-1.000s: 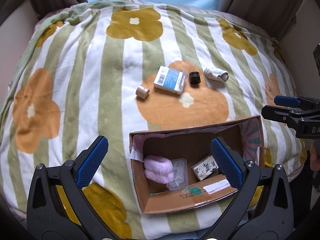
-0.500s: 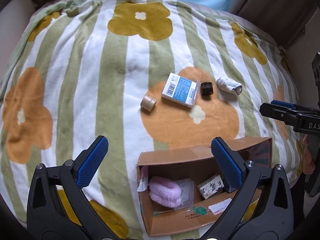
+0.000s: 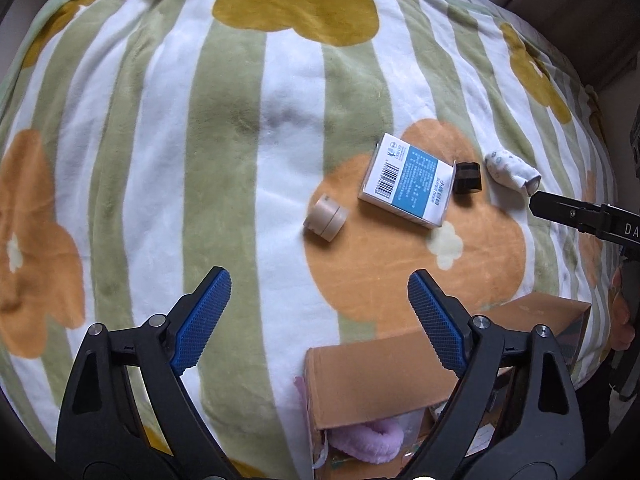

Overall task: Organize objects
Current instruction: 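Grasp the beige tape roll with the left tool while the right tool grasps the black lens cap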

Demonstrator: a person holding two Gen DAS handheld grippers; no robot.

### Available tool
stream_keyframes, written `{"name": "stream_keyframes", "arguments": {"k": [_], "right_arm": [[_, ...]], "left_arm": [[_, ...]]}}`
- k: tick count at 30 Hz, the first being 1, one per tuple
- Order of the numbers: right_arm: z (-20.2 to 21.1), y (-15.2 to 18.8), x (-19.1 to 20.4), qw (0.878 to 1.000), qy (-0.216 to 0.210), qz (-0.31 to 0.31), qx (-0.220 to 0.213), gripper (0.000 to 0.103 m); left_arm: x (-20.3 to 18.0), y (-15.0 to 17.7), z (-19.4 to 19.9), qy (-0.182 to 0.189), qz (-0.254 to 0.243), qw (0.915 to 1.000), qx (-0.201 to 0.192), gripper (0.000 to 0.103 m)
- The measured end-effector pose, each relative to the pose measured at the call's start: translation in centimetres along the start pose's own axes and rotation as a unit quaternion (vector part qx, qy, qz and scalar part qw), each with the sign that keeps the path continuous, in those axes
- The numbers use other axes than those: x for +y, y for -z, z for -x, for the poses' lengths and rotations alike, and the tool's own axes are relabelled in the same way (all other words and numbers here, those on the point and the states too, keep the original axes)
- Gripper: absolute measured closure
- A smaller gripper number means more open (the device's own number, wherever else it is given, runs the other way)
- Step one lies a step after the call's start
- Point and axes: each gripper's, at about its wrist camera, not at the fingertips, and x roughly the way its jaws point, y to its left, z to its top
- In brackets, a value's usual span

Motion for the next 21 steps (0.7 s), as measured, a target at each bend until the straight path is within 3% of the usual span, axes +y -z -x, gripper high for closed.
{"name": "stream_keyframes", "arguments": {"k": [5, 10, 21], "right_arm": [[-2.3, -1.4, -0.5, 1.0, 0.007, -0.007, 0.016, 0.031], [-4.4, -2.6, -1.4, 0.999, 0.01, -0.022, 0.028, 0.036], [-7.5, -4.0, -2.0, 0.998, 0.032, -0.022, 0.043, 0.048]], "left_arm": [[0.1, -1.3, -2.7, -0.001, -0.007, 0.9998, 0.018, 0.022], [0.1, -2.1, -5.1, 0.0, -0.01, 0.9994, 0.032, 0.022], [-0.3, -3.4, -8.8, 0.008, -0.009, 0.9984, 0.055, 0.041]]}}
